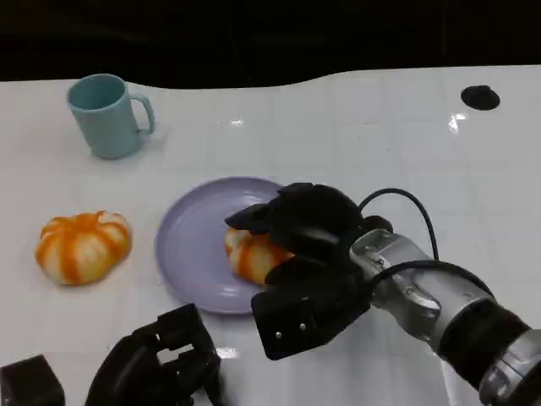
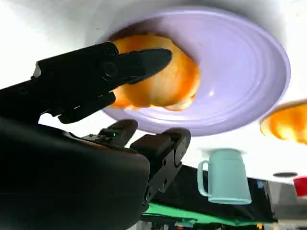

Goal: Grasp the bread from the table and place it into the plate.

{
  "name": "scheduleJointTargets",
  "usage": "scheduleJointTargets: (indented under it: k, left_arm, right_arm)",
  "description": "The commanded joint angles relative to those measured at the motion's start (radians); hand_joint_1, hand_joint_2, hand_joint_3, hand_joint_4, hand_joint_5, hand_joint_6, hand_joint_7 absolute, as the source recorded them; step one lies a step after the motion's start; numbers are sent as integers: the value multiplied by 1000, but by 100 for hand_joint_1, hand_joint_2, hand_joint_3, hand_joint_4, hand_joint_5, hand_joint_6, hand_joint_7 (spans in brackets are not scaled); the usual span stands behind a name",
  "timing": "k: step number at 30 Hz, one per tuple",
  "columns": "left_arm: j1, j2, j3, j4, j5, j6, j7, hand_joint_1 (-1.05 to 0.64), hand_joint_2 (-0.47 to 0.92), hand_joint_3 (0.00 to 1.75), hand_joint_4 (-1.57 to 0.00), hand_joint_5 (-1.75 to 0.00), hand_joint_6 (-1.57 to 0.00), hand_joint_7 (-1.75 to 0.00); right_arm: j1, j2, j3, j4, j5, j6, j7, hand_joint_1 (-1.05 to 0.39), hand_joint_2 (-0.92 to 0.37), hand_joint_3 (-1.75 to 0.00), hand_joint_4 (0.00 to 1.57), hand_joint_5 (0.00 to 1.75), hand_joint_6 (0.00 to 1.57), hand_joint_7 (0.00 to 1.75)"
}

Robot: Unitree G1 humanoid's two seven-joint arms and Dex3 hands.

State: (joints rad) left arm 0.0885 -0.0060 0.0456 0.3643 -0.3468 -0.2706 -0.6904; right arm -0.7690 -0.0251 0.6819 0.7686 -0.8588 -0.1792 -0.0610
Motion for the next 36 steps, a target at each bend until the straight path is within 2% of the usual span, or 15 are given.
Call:
scheduleJointTargets:
  k: [1,7,12,18,24,28,33,36]
  left_arm:
    - [1,14,4,-4,7,-10,11,-61,90,25,-79,-175,-73,-147]
    - [-1,14,4,1,7,-18,7,-61,91,26,-79,-175,-72,-147]
    - [-1,13,4,-1,5,-11,8,-61,90,26,-80,-175,-73,-147]
    - [-2,13,5,-1,1,-4,8,-60,90,26,-80,-175,-73,-147]
    - [-6,14,6,2,-1,-2,6,-61,90,26,-79,-175,-72,-147]
    - [-8,12,4,5,6,-6,13,-59,90,26,-79,-175,-72,-146]
    - [-14,8,4,13,5,-11,9,-59,90,27,-79,-175,-72,-146]
    - [-16,7,2,15,10,-15,14,-61,90,27,-79,-175,-73,-147]
  right_arm:
    - [13,-22,4,-42,1,12,22,-68,-92,-16,14,20,26,0]
    - [30,-30,-15,-77,32,4,39,-72,-92,-17,12,19,22,0]
    - [59,-57,-34,-149,52,-16,26,-73,-92,-17,13,20,22,0]
    - [126,-132,-76,-290,68,-56,20,-74,-92,-20,15,23,24,1]
    - [229,-226,-134,-429,91,-118,7,-70,-92,-15,19,29,29,3]
    - [295,-284,-173,-492,95,-162,-10,-63,-92,-9,23,37,36,6]
    - [378,-348,-223,-523,77,-257,-127,-48,-89,-1,37,47,54,11]
    - [426,-379,-252,-517,61,-327,-235,-32,-89,-1,58,57,77,18]
